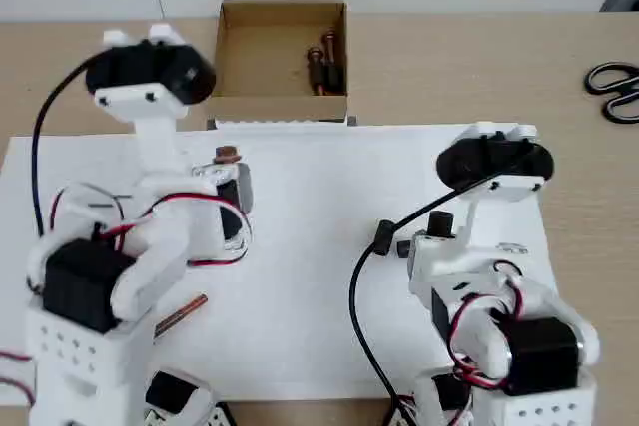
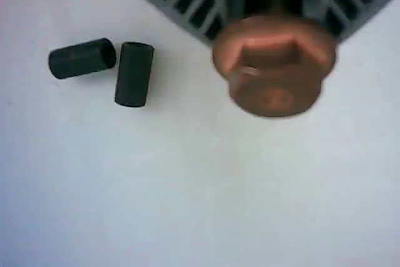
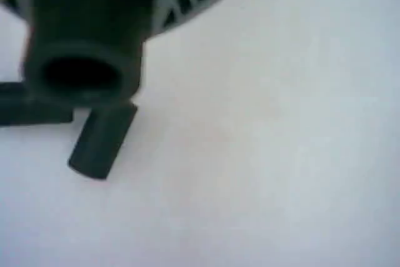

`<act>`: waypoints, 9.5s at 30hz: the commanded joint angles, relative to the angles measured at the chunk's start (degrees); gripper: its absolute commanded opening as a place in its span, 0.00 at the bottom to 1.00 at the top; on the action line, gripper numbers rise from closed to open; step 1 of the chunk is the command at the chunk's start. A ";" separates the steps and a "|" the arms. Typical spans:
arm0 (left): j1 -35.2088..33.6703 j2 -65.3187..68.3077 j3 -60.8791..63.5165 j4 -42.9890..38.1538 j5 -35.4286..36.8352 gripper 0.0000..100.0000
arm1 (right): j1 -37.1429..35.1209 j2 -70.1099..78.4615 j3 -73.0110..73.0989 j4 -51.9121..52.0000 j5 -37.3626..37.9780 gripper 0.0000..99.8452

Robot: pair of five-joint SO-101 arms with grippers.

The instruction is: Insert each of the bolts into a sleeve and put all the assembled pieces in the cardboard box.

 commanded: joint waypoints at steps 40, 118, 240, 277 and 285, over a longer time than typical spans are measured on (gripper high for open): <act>-2.29 -62.86 64.92 -41.32 13.63 0.00 | -35.65 -33.71 43.78 -36.88 21.45 0.00; 15.82 -62.59 67.03 -30.86 6.15 0.00 | -36.35 -38.64 49.05 -46.11 23.03 0.00; -19.34 -62.86 88.22 -31.47 -22.77 0.01 | -12.79 77.05 -47.30 -72.40 20.92 0.00; -19.25 -62.86 88.22 -31.47 -22.77 0.01 | -13.67 61.76 -50.11 -33.45 16.79 0.00; -19.25 -62.86 88.22 -31.47 -22.77 0.01 | -13.58 54.90 -50.11 -10.07 7.74 0.00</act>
